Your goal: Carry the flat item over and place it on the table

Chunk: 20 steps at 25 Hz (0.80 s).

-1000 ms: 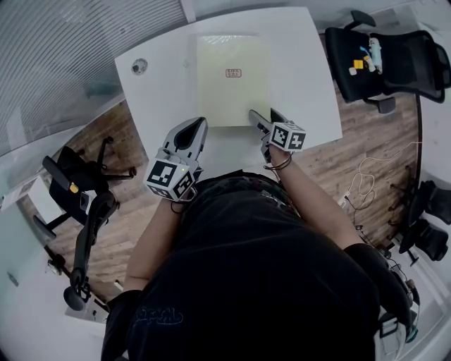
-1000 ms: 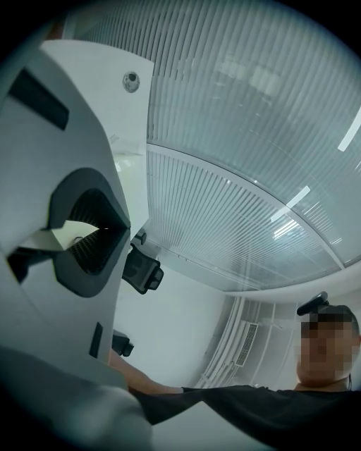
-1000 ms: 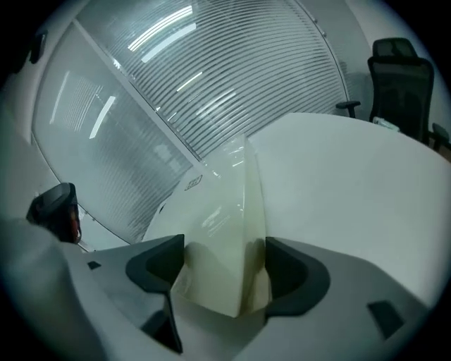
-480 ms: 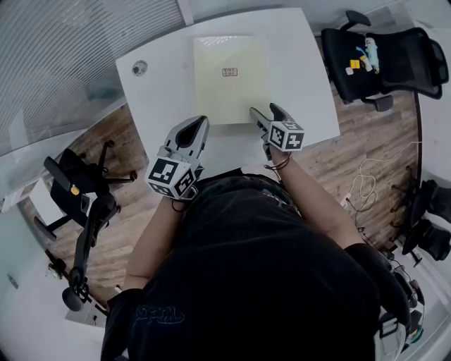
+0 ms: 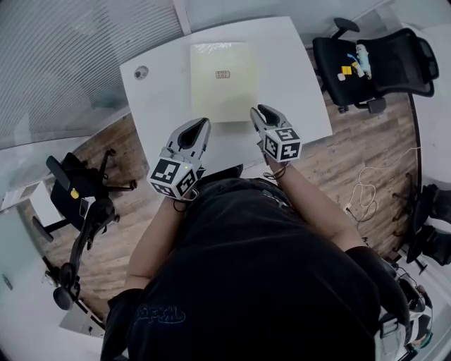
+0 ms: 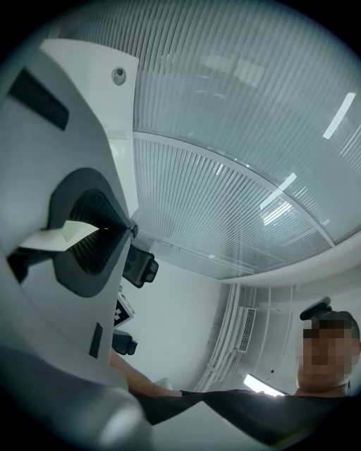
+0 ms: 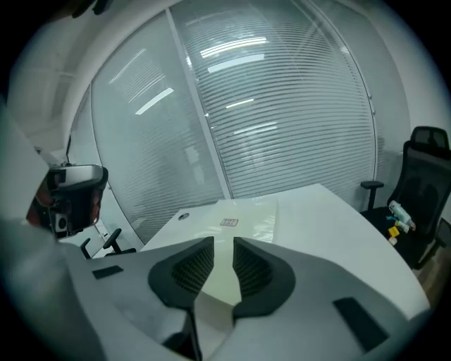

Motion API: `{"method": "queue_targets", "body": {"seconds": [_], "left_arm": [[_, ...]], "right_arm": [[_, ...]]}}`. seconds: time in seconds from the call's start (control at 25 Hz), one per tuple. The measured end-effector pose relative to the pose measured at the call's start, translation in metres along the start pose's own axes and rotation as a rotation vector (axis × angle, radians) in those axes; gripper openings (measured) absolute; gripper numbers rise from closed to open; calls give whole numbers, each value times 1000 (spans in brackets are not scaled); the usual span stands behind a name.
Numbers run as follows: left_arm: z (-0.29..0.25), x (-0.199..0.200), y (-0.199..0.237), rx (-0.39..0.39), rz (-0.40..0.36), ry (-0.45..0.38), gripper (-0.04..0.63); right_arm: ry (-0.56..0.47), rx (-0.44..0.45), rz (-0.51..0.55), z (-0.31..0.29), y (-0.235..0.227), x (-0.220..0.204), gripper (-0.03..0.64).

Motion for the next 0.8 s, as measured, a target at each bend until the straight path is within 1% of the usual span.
{"method": "queue_targets", "body": {"seconds": [0.12, 0.24, 0.44, 0.8], "left_arm": [[4, 7, -12, 5, -30, -21, 14], [8, 15, -20, 21, -51, -46, 14], [16, 19, -31, 44, -67, -75, 14], [32, 14, -45, 66, -90, -67, 14]], "right_arm": [[-31, 17, 53, 16, 14, 12, 49], [-66, 41, 64, 32, 26, 23, 25], [-99, 84, 110, 53, 43, 33, 23], [-142, 123, 168, 81, 55, 47, 23]]}}
Point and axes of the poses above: the fingertips, and each gripper's own axes: z backward along the fingers, y to its left, x out of its top, the point moved 4 cm from there along z, backward along the fingers, and after that the axes turned 5 degrees about x, right-handed, at the moved point
